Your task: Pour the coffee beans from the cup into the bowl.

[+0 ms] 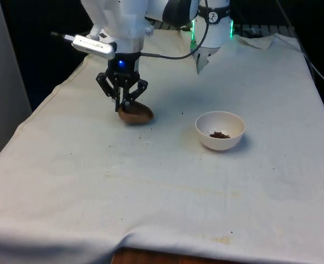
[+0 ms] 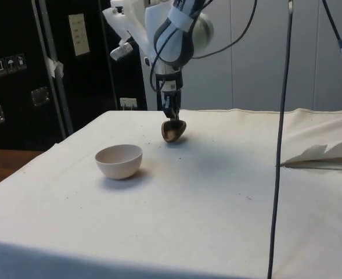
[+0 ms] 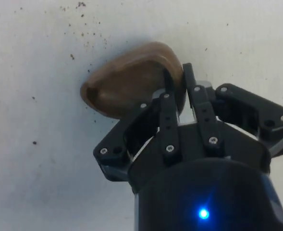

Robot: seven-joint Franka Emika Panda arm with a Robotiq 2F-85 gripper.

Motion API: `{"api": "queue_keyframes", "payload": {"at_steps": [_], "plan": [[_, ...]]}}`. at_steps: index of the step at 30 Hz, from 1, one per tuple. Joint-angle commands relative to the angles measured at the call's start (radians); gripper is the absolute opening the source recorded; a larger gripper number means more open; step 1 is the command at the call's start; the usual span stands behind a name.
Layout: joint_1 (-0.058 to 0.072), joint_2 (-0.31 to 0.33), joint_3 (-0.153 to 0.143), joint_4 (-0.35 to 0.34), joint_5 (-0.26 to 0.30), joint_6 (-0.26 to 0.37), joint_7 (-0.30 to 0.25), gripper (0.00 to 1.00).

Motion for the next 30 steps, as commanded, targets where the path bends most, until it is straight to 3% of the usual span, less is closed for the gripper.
{"api": "queue_keyframes", "payload": {"at_steps": [1,2,3,8,9,10,14,17,18,19,26,27,28,29,30], "plan": [[-0.020,0.000,0.018,0.003,0.026,-0.002,-0.027,0.01],[0.000,0.001,-0.002,0.000,0.015,0.000,-0.014,0.01],[-0.020,0.002,0.017,0.005,0.041,-0.003,-0.041,0.01],[-0.022,0.015,0.006,0.016,0.138,-0.007,-0.129,0.01],[-0.004,0.017,-0.013,0.013,0.133,-0.002,-0.122,0.01],[-0.023,0.018,0.004,0.018,0.154,-0.008,-0.144,0.01],[-0.019,0.027,-0.007,0.028,0.224,-0.017,-0.206,0.05],[-0.017,0.030,-0.012,0.032,0.252,-0.022,-0.231,0.22],[-0.007,0.030,-0.023,0.027,0.242,-0.016,-0.220,0.27],[-0.016,0.031,-0.014,0.032,0.263,-0.023,-0.241,0.32],[-0.016,0.032,-0.016,0.033,0.274,-0.025,-0.251,0.69],[-0.017,0.032,-0.016,0.033,0.275,-0.025,-0.252,0.79],[-0.017,0.032,-0.016,0.033,0.275,-0.025,-0.252,0.84],[-0.007,0.030,-0.026,0.027,0.265,-0.019,-0.241,0.89],[-0.018,0.032,-0.015,0.034,0.277,-0.026,-0.253,0.89]]}}
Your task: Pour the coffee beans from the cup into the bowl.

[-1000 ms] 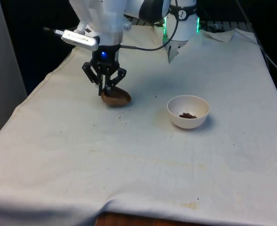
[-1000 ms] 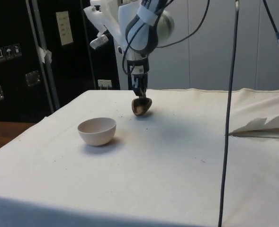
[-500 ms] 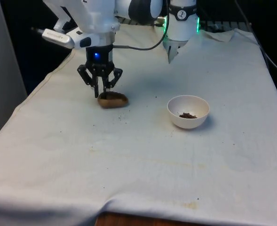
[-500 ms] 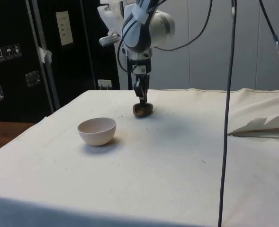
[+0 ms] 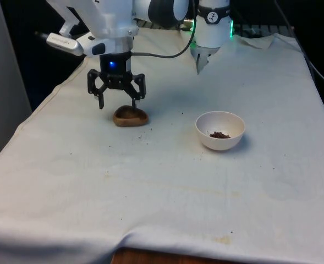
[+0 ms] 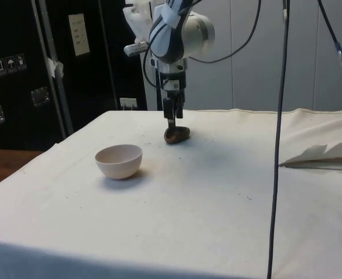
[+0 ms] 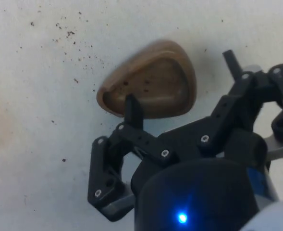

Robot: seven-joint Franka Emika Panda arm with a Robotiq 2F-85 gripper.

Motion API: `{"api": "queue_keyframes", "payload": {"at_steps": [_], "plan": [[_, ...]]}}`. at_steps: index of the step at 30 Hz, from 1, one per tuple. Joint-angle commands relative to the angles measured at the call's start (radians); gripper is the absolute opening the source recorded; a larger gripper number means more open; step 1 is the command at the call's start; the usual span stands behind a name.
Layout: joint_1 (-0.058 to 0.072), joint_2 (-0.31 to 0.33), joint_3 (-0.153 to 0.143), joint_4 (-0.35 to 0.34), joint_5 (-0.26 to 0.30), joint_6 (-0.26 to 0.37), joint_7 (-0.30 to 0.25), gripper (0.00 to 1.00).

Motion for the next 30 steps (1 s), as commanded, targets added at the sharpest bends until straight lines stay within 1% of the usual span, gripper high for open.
{"api": "queue_keyframes", "payload": {"at_steps": [1,2,6,7,8,11,16,17,18,23,24,25,29,30], "plan": [[-0.010,-0.005,0.008,0.005,0.010,-0.015,-0.013,0.97],[-0.009,-0.010,0.006,0.005,0.009,-0.022,-0.013,1.00],[-0.004,-0.027,-0.003,0.012,0.005,-0.059,-0.015,1.00],[-0.002,-0.036,-0.007,0.015,0.003,-0.079,-0.016,1.00],[0.000,-0.031,-0.010,0.017,0.001,-0.075,-0.011,1.00],[0.000,-0.049,-0.012,0.018,-0.001,-0.104,-0.017,1.00],[0.004,-0.074,-0.019,0.023,-0.008,-0.149,-0.019,1.00],[0.001,-0.069,-0.016,0.025,0.000,-0.140,-0.021,1.00],[0.005,-0.082,-0.022,0.027,-0.010,-0.167,-0.020,1.00],[0.004,-0.109,-0.025,0.037,-0.016,-0.221,-0.022,1.00],[0.002,-0.103,-0.021,0.035,-0.007,-0.206,-0.024,1.00],[0.004,-0.113,-0.025,0.039,-0.016,-0.230,-0.022,1.00],[0.004,-0.131,-0.027,0.049,-0.015,-0.271,-0.025,1.00],[0.004,-0.131,-0.027,0.049,-0.015,-0.271,-0.025,1.00]]}}
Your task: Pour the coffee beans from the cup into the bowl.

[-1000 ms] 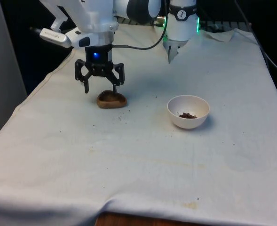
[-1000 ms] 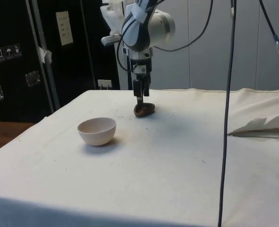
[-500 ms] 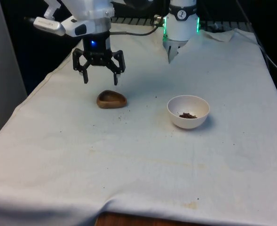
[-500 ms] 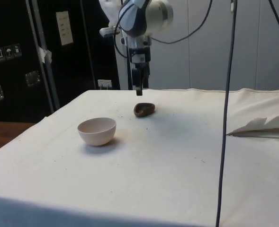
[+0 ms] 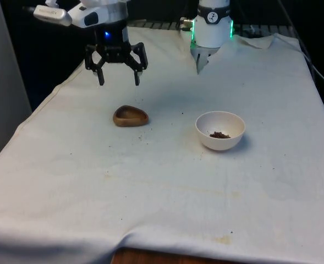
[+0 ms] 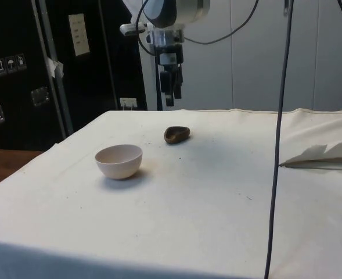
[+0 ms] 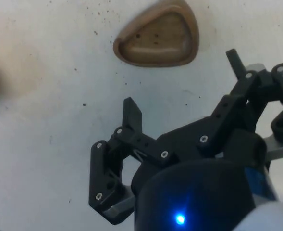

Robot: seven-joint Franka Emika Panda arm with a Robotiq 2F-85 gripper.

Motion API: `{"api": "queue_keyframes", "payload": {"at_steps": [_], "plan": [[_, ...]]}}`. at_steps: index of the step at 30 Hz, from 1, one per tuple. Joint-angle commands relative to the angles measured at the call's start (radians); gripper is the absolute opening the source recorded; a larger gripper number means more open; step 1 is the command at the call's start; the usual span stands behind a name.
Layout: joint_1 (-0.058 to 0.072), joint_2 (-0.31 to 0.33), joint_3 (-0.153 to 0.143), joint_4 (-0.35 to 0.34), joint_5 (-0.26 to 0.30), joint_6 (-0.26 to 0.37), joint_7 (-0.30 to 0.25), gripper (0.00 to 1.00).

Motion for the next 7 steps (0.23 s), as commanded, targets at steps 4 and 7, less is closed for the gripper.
{"api": "queue_keyframes", "payload": {"at_steps": [4,7], "plan": [[0.002,-0.017,-0.005,0.007,-0.007,-0.037,0.001,1.00],[0.002,-0.028,-0.006,0.014,-0.007,-0.063,0.000,1.00]]}}
